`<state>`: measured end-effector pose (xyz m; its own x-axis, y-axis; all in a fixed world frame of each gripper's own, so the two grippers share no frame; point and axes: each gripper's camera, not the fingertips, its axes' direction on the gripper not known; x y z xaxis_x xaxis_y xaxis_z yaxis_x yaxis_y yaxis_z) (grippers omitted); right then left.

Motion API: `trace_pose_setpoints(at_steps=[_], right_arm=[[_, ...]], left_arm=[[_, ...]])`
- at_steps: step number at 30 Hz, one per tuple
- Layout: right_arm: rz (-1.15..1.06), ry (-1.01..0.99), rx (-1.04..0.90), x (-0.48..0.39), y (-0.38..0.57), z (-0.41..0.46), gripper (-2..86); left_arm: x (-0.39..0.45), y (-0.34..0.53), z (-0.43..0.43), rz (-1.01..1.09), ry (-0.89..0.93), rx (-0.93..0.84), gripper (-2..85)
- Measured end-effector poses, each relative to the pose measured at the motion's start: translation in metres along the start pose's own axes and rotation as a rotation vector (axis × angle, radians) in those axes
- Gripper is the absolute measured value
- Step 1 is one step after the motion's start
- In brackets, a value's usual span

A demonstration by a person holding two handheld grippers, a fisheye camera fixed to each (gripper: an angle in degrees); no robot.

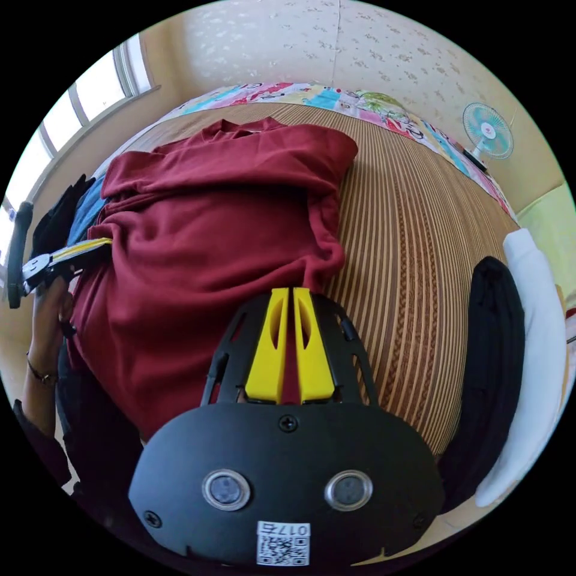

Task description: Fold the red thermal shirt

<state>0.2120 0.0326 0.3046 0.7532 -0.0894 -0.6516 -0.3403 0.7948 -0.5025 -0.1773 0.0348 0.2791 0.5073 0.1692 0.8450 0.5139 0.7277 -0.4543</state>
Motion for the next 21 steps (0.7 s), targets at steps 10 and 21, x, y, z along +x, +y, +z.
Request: trace_pose_setpoints(at_steps=[10,21], right_arm=[[0.192,-0.146,0.082,0.047,-0.068,0.003,1.8],[0.193,-0.151,0.09,0.05,-0.076,-0.033,2.5]], left_arm=[[-0.052,0.021,-0.044,-0.095,0.15,0.133,3.8],[-0.117,0.179,-0.072,-0.435,0.167,0.029,10.8]])
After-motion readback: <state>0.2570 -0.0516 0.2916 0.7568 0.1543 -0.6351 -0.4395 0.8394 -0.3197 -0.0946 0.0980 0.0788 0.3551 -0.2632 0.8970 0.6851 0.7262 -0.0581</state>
